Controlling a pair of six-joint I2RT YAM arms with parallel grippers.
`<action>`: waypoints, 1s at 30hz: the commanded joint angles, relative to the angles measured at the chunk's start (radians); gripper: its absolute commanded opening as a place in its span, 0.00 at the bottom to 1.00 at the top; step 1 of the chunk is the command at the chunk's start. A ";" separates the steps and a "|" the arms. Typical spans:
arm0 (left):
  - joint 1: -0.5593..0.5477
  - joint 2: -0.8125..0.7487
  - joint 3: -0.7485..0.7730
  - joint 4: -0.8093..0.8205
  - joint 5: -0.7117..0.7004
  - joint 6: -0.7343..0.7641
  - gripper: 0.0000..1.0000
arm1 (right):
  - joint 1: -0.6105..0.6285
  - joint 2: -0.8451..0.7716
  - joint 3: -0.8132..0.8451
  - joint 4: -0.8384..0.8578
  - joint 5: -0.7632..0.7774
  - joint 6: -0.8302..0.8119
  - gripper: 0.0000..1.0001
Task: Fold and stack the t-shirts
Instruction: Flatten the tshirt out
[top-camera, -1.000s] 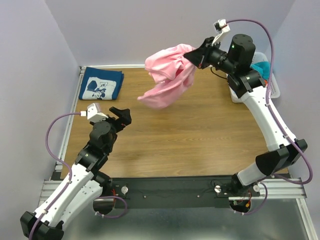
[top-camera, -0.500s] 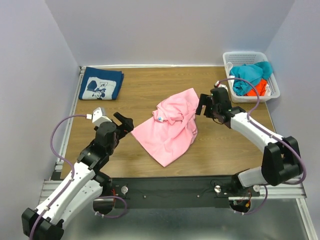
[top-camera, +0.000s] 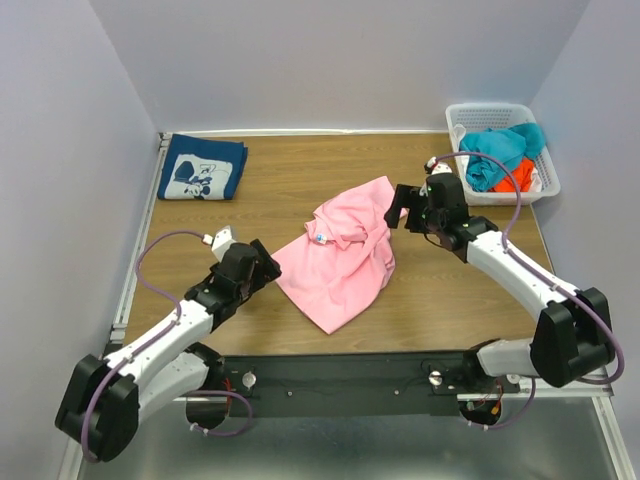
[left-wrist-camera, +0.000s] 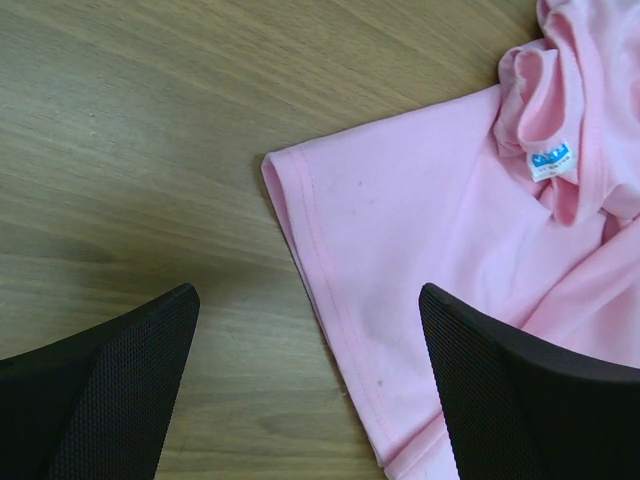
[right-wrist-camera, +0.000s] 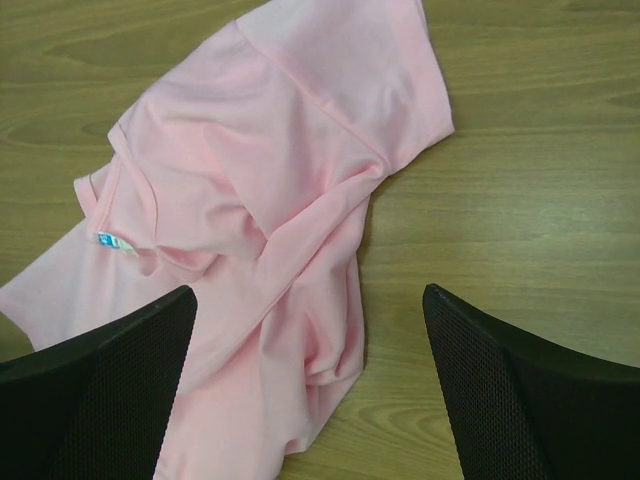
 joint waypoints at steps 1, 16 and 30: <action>0.005 0.082 0.031 0.106 -0.044 -0.003 0.98 | 0.020 0.041 0.009 0.020 -0.051 -0.046 1.00; 0.165 0.443 0.119 0.316 0.220 0.165 0.74 | 0.051 0.177 0.122 0.046 0.024 -0.093 1.00; 0.165 0.495 0.143 0.319 0.217 0.194 0.00 | 0.259 0.456 0.355 0.046 -0.088 -0.277 1.00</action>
